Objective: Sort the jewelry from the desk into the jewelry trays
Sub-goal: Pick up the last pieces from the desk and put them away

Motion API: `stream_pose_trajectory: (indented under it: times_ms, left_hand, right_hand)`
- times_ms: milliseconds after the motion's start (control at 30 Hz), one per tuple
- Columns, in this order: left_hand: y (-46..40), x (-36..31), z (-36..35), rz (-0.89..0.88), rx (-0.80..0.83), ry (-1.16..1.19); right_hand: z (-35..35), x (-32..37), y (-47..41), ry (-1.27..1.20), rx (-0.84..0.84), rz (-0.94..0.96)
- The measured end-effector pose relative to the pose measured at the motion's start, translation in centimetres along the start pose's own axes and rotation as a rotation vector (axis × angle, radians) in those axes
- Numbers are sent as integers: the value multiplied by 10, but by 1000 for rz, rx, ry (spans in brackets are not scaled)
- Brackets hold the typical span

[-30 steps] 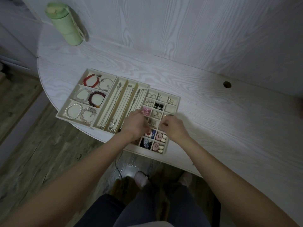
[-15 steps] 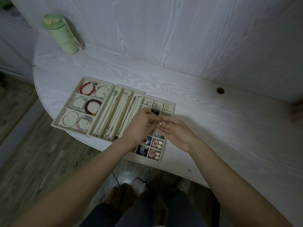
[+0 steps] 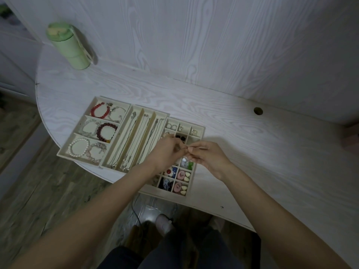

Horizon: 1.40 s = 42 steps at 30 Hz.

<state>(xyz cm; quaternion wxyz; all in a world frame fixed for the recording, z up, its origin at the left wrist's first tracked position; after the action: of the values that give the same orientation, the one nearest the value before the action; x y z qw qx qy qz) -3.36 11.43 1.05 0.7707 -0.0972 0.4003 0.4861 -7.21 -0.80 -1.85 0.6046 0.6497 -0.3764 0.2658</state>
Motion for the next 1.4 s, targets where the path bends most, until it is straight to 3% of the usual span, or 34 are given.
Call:
stream_pose_trajectory:
  times_ms: [167, 633, 867, 967, 1400]
  left_hand:
    - [-7, 8, -5, 78, 101, 121]
    - [-25, 18, 12, 180, 79, 324]
    - [-39, 26, 31, 165, -33, -66]
    - [-41, 29, 34, 134, -8, -240]
    - [-56, 47, 30, 87, 104, -461]
  right_hand:
    - [0, 3, -4, 67, -19, 51]
    - [0, 28, -20, 179, -108, 165]
    - [12, 43, -41, 422, -349, 309]
    - [15, 47, -49, 577, -412, 344]
    - [-2, 40, -79, 951, -455, 225]
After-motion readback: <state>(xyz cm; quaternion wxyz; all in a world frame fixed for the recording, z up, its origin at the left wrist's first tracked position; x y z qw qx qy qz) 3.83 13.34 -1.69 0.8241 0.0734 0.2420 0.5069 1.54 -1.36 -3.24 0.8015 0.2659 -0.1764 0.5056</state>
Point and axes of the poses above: each hand's wrist, its own y-axis away from the middle knuckle, its own z-axis out of the back of the hand, x = y × z, the point moved 6 cm from there along -y, towards the middle knuckle
